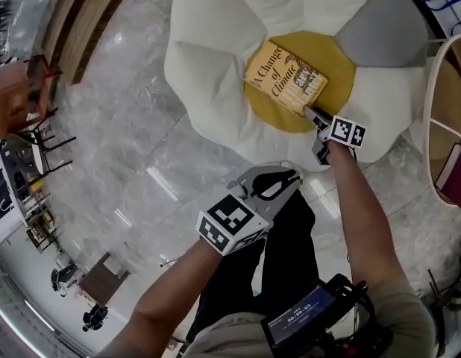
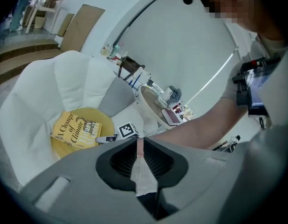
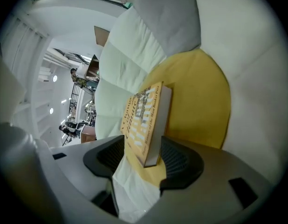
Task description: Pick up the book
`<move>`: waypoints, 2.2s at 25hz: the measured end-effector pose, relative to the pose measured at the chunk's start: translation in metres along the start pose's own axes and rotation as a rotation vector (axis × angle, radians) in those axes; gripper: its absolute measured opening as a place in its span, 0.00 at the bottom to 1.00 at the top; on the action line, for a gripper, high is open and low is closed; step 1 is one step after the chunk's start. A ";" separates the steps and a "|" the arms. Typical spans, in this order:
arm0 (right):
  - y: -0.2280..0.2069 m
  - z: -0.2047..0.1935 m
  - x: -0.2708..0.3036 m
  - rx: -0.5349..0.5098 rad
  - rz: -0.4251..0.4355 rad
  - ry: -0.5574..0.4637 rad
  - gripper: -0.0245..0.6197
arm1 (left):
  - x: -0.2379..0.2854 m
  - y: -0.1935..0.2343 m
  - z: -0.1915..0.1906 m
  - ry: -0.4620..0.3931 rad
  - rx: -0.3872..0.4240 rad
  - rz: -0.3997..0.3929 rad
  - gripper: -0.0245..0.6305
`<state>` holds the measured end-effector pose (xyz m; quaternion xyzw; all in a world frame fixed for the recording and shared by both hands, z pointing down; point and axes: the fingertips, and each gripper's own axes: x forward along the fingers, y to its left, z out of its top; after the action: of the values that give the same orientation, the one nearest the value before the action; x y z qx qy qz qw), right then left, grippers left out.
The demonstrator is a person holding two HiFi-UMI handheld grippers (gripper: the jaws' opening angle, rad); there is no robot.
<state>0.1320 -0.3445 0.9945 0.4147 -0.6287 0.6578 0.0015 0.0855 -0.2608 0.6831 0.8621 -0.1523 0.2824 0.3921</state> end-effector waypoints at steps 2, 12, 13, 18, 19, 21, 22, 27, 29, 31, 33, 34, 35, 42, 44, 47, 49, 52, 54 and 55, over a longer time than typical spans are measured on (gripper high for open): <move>-0.009 0.000 0.006 0.020 -0.004 0.002 0.44 | 0.002 0.003 -0.006 0.000 -0.011 -0.004 0.08; -0.030 0.003 0.042 0.018 -0.014 0.033 0.47 | 0.004 0.011 -0.030 -0.005 -0.071 -0.018 0.08; -0.029 0.003 0.045 0.014 -0.022 0.032 0.48 | 0.003 0.012 -0.034 -0.003 -0.078 -0.017 0.08; -0.011 0.003 0.046 -0.013 -0.091 0.024 0.48 | -0.003 0.010 -0.039 -0.010 -0.105 -0.018 0.08; -0.008 0.002 0.046 -0.016 -0.109 0.021 0.48 | -0.004 0.007 -0.039 -0.013 -0.103 -0.020 0.08; -0.003 0.002 0.045 -0.010 -0.141 0.007 0.48 | -0.006 0.004 -0.038 -0.018 -0.101 -0.023 0.08; -0.002 0.002 0.044 -0.008 -0.155 0.000 0.48 | -0.007 0.003 -0.037 -0.021 -0.105 -0.024 0.08; 0.011 0.003 0.036 -0.009 -0.232 -0.045 0.48 | -0.017 -0.001 -0.034 -0.032 -0.119 -0.032 0.08; 0.016 0.003 0.032 0.000 -0.267 -0.066 0.48 | -0.021 -0.003 -0.031 -0.037 -0.121 -0.036 0.08; 0.017 0.004 0.027 0.008 -0.295 -0.080 0.48 | -0.021 -0.006 -0.028 -0.044 -0.121 -0.040 0.08; 0.023 0.004 0.021 0.014 -0.290 -0.088 0.47 | -0.020 -0.012 -0.026 -0.053 -0.121 -0.043 0.08; 0.030 0.003 0.020 0.022 -0.272 -0.094 0.44 | -0.021 -0.016 -0.025 -0.058 -0.120 -0.042 0.08; 0.039 0.003 0.020 0.030 -0.250 -0.102 0.44 | -0.022 -0.019 -0.024 -0.062 -0.119 -0.040 0.08; 0.108 0.012 0.051 0.014 -0.089 -0.101 0.34 | -0.040 -0.025 -0.025 -0.086 -0.113 -0.012 0.08; 0.108 0.020 0.058 0.049 -0.086 -0.107 0.32 | -0.048 -0.020 -0.023 -0.096 -0.115 0.004 0.08; 0.103 0.025 0.053 0.104 -0.069 -0.114 0.29 | -0.060 -0.017 -0.022 -0.112 -0.117 0.020 0.08; 0.109 0.026 0.046 0.118 -0.051 -0.126 0.27 | -0.069 -0.020 -0.021 -0.121 -0.116 0.024 0.08; 0.122 0.027 0.035 0.129 -0.024 -0.132 0.26 | -0.082 -0.026 -0.019 -0.129 -0.114 0.024 0.08; 0.131 0.024 0.022 0.136 -0.004 -0.134 0.26 | -0.088 -0.036 -0.019 -0.135 -0.110 0.018 0.08; 0.136 0.022 0.015 0.136 0.008 -0.134 0.26 | -0.091 -0.042 -0.018 -0.139 -0.106 0.015 0.08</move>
<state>0.0631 -0.3986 0.8877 0.4545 -0.5827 0.6699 -0.0714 0.0271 -0.2159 0.6131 0.8566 -0.2003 0.2165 0.4234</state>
